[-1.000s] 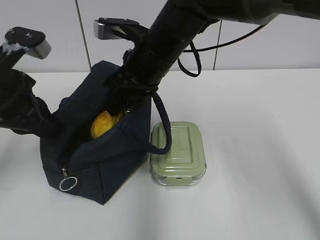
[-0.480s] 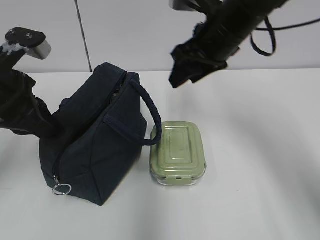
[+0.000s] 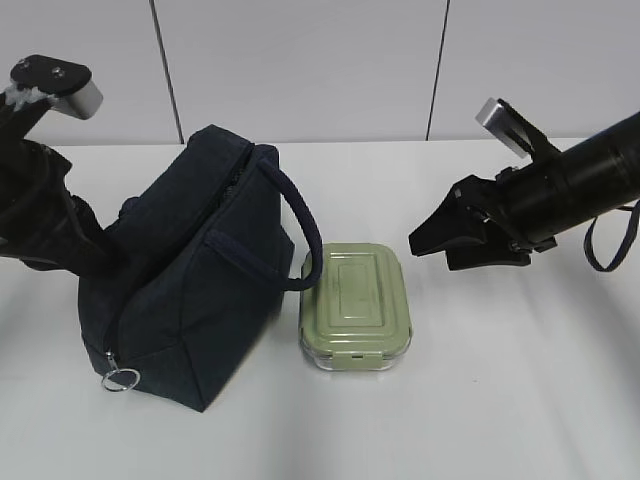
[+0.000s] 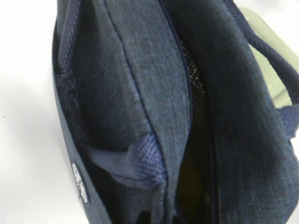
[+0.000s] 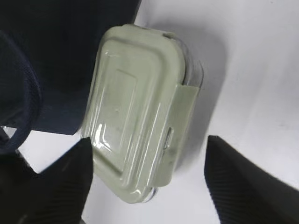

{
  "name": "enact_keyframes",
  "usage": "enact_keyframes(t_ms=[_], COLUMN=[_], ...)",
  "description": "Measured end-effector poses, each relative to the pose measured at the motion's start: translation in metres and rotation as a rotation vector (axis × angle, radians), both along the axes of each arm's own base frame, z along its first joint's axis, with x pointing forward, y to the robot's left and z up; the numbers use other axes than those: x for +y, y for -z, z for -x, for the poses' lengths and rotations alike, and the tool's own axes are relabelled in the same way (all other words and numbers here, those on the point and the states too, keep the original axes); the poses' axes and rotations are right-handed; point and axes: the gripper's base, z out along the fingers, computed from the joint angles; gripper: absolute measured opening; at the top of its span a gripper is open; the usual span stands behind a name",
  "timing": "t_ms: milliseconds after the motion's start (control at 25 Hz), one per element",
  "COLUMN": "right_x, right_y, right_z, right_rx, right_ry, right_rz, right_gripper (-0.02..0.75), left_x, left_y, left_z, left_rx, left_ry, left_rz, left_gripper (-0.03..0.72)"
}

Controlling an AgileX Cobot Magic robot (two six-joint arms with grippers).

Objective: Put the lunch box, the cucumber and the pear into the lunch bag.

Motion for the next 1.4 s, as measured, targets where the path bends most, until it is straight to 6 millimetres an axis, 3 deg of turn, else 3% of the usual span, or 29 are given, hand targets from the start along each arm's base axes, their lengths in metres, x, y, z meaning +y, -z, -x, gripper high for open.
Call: enact_keyframes(t_ms=[160, 520, 920, 1080, 1200, 1320, 1400], right_x=[0.004, 0.009, 0.013, 0.024, 0.028, 0.028, 0.029], right_y=[0.022, 0.063, 0.072, 0.073, 0.076, 0.075, 0.075], right_z=[-0.004, -0.011, -0.012, -0.011, -0.011, -0.011, -0.011], right_rx=[0.064, 0.155, 0.143, 0.127, 0.120, 0.121, 0.123], right_ry=[-0.009, 0.030, 0.012, -0.017, -0.016, -0.012, -0.014], right_rz=[-0.092, -0.190, -0.205, -0.186, -0.164, -0.169, -0.178], right_gripper=[0.614, 0.623, 0.613, 0.605, 0.559, 0.421, 0.370], left_x=[0.000, 0.000, 0.000, 0.000, 0.000, 0.000, 0.000], left_y=[0.000, 0.000, 0.000, 0.000, 0.000, 0.000, 0.000], left_z=[0.000, 0.000, 0.001, 0.001, 0.001, 0.000, 0.000], left_rx=[0.000, 0.005, 0.006, 0.006, 0.006, 0.005, 0.005], left_ry=[0.000, 0.001, 0.001, 0.001, 0.002, 0.002, 0.002], left_rz=[0.000, 0.000, 0.000, 0.000, -0.001, -0.003, -0.003], left_gripper=[0.004, 0.004, 0.004, 0.004, 0.003, 0.003, 0.003])
